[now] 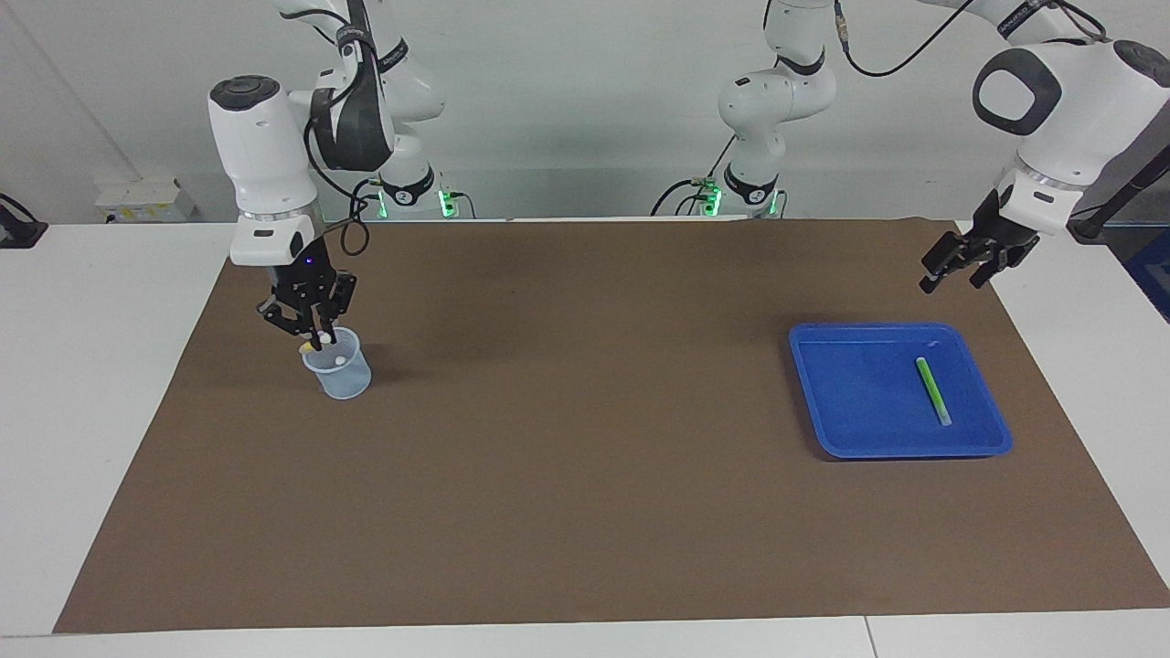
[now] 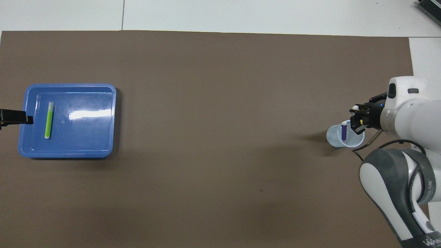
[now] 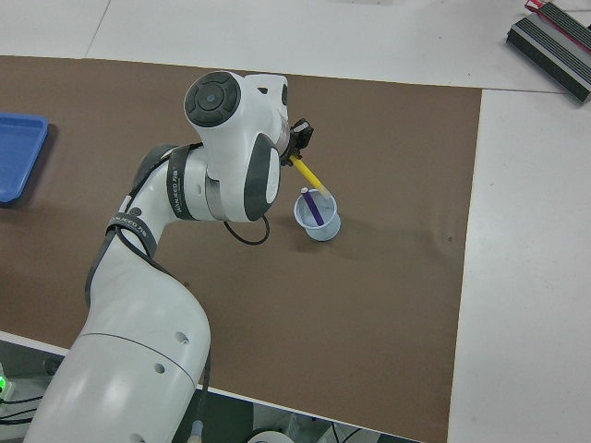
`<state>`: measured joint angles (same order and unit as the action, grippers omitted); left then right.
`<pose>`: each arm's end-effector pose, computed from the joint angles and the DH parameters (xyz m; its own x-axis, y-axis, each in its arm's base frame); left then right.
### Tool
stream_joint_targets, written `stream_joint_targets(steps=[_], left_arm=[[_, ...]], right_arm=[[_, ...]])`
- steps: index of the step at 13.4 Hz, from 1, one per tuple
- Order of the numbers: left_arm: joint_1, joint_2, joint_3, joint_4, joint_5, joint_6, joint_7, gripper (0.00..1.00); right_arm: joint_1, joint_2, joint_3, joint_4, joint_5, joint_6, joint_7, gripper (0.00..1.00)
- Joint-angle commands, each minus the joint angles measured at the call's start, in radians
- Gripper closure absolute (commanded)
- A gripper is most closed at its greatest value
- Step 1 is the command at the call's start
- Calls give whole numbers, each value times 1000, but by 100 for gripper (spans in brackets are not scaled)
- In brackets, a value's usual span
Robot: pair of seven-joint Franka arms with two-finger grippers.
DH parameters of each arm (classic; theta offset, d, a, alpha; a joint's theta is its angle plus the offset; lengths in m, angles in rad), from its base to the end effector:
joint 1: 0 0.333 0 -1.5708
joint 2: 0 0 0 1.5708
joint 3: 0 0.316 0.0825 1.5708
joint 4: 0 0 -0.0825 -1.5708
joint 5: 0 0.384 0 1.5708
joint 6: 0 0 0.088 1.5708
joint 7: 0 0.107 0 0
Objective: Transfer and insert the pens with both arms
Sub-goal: 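Carry the yellow pen to the cup while the left gripper returns, then lower the yellow pen into the white cup and open the right gripper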
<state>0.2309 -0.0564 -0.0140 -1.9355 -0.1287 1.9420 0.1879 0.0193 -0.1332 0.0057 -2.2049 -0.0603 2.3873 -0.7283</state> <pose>0.5392 0.1098 0.5145 0.9938 0.0761 0.0817 0.0671 -0.9919 0.1082 0.5330 0.0129 0.4707 0.6721 0.7143 0.1951 0.6716 -0.6990 0.2458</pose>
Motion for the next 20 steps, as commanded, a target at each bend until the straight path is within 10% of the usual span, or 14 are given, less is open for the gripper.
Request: stream_joint_targets(steps=[1,12,14,16,17,20], left_arm=[[27,45,-7,-11,-12,67,82,0],[51,239,-8,0,-3,279,186,0],[56,282,-8,3,-3,322,240,0],[56,320,-8,10,-3,360,243,0],[56,341,-8,16,-2,376,258,0],[62,385,-8,33,-2,411,283,1]], right_arm=[[-9,-60,13,-90,46,50,7,100],[-15,-72,11,-191,82,153,14,100],[-27,-72,11,-191,82,153,9,78],[-33,-72,11,-191,82,153,-14,15],[-33,-72,10,-188,82,148,-16,0],[-29,-68,11,-149,82,89,-8,0]])
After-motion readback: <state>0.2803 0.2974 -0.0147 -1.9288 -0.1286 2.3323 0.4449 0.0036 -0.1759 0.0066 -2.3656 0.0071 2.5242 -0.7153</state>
